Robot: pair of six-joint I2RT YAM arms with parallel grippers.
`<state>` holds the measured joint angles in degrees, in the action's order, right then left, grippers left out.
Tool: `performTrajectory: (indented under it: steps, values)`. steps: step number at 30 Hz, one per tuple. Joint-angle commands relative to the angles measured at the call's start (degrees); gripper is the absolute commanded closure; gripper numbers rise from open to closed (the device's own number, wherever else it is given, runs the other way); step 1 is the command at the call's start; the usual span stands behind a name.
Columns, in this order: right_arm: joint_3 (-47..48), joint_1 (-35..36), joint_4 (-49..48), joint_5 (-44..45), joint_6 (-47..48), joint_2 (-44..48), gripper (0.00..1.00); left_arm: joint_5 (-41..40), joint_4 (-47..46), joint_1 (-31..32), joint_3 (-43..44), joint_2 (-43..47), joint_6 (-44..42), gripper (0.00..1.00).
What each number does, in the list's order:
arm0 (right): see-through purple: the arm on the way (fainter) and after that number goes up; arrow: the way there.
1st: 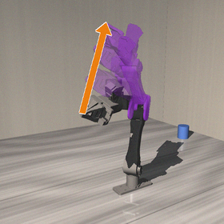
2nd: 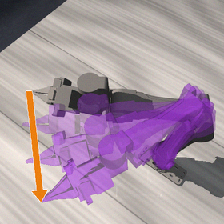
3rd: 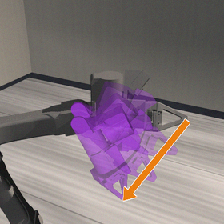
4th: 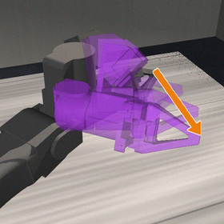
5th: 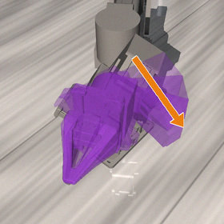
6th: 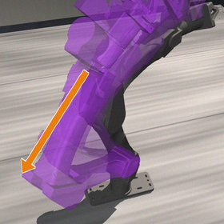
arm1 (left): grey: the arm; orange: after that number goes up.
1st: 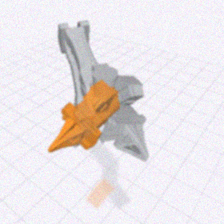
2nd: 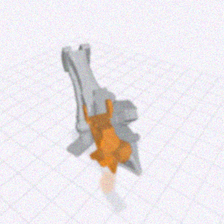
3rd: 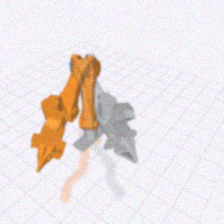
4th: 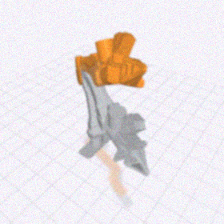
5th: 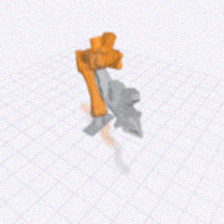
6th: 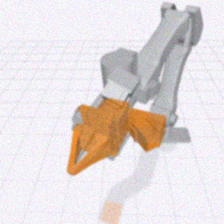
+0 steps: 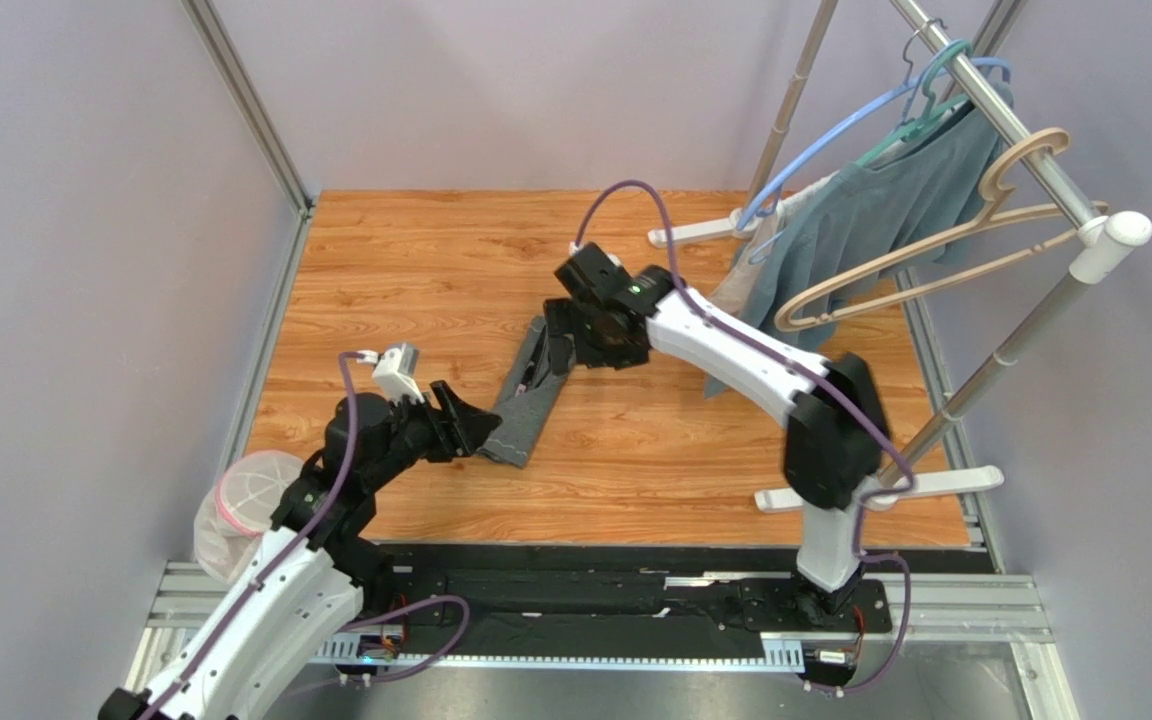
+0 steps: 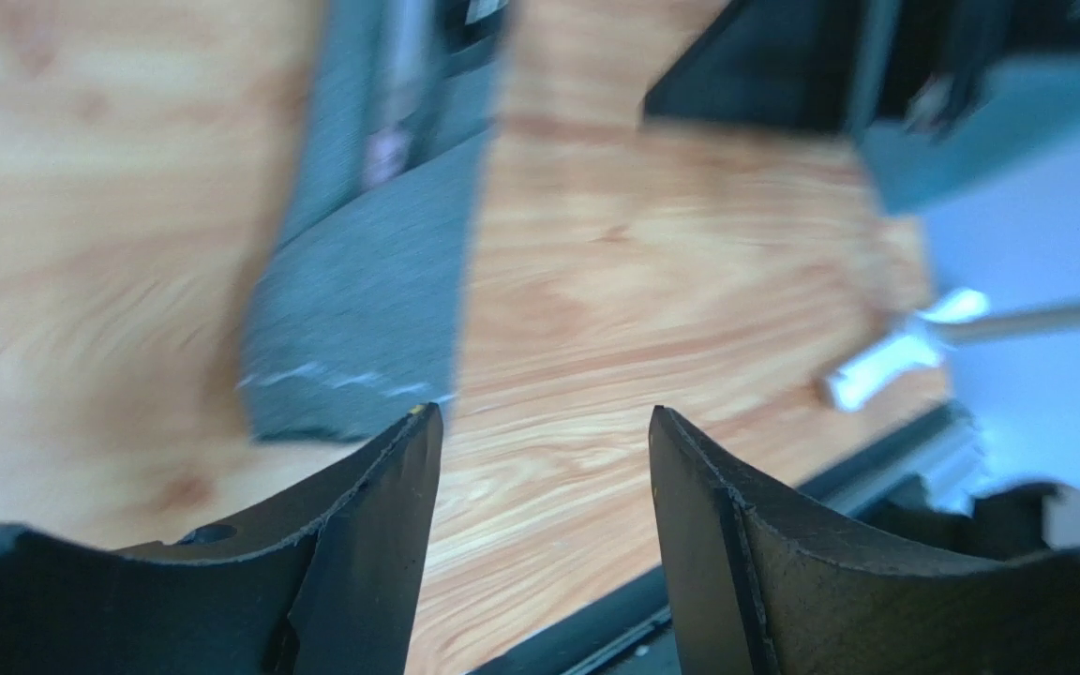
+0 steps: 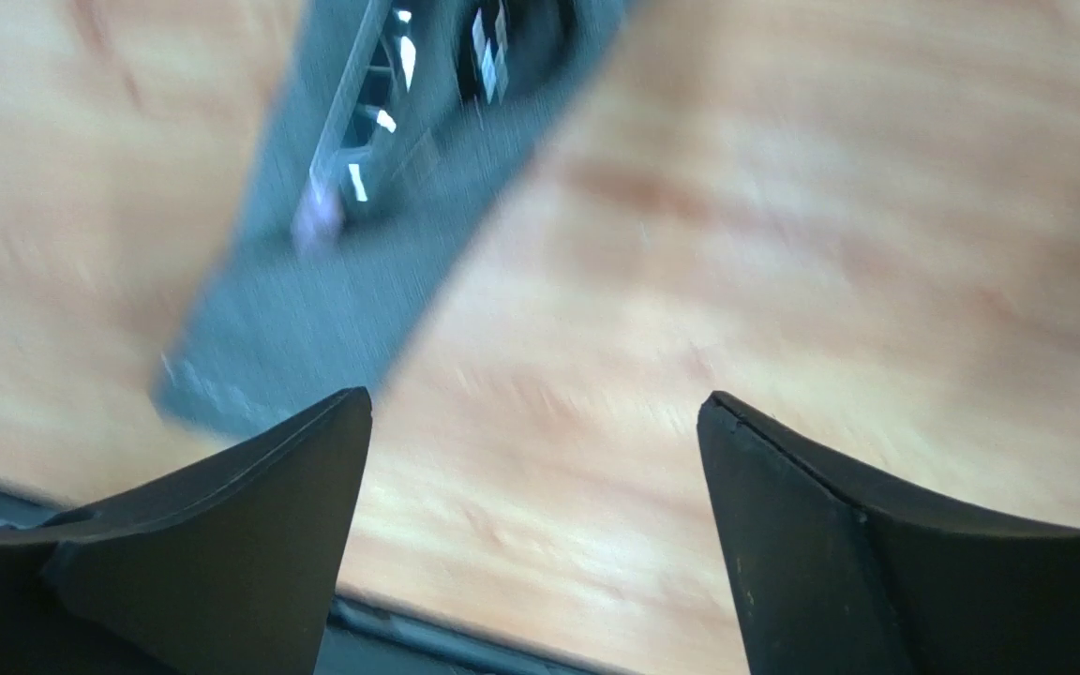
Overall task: Fold the napkin into a case and place the utensils inside
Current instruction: Reset both arms
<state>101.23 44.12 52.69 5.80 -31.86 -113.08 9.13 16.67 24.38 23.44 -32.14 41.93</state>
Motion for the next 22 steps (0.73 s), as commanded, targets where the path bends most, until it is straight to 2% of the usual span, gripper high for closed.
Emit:
performTrajectory:
  steps: [1,2,3,4,5,7,8,10,15,19,22]
  values:
    - [-22.4,2.3,-12.3,1.4,6.5,19.9,0.06,13.8,-12.9,0.0,1.4,4.3,-3.8,0.33]
    - [-26.1,2.4,-14.4,0.4,6.1,27.4,0.05,15.6,-15.6,0.1,1.4,2.9,-3.5,0.33]
    - [-30.3,2.5,-18.4,-1.3,5.4,31.0,0.04,18.9,-18.7,0.6,1.4,1.9,-3.4,0.32]
    - [-36.7,3.2,-20.1,-2.2,5.2,34.6,0.03,19.9,-22.9,2.7,1.9,0.9,-4.0,0.32]
    - [-40.7,3.9,-22.1,-2.8,5.2,42.6,0.03,20.5,-24.0,4.3,2.4,-1.1,-4.7,0.32]
    - [-47.1,4.6,-27.7,-5.0,3.3,50.4,0.01,20.1,-26.7,8.0,3.5,-2.0,-6.8,0.32]
    - [-52.5,4.7,-28.8,-7.4,2.3,57.4,0.01,20.1,-28.4,11.7,3.5,-2.0,-7.8,0.32]
    - [-57.2,4.8,-30.4,-8.3,-0.8,65.1,0.0,20.8,-33.5,15.2,2.5,-1.3,-7.9,0.32]
    - [-69.9,4.9,-31.5,-5.9,-5.1,88.6,0.0,22.9,-42.3,19.0,0.0,3.1,-5.1,0.3]
    - [-74.1,5.0,-34.3,-3.7,-7.5,99.2,0.0,23.6,-42.5,21.0,1.6,5.8,-5.0,0.3]
    - [-74.3,5.0,-33.0,0.9,-9.0,101.6,0.0,23.4,-42.4,21.1,2.2,6.7,-4.5,0.3]
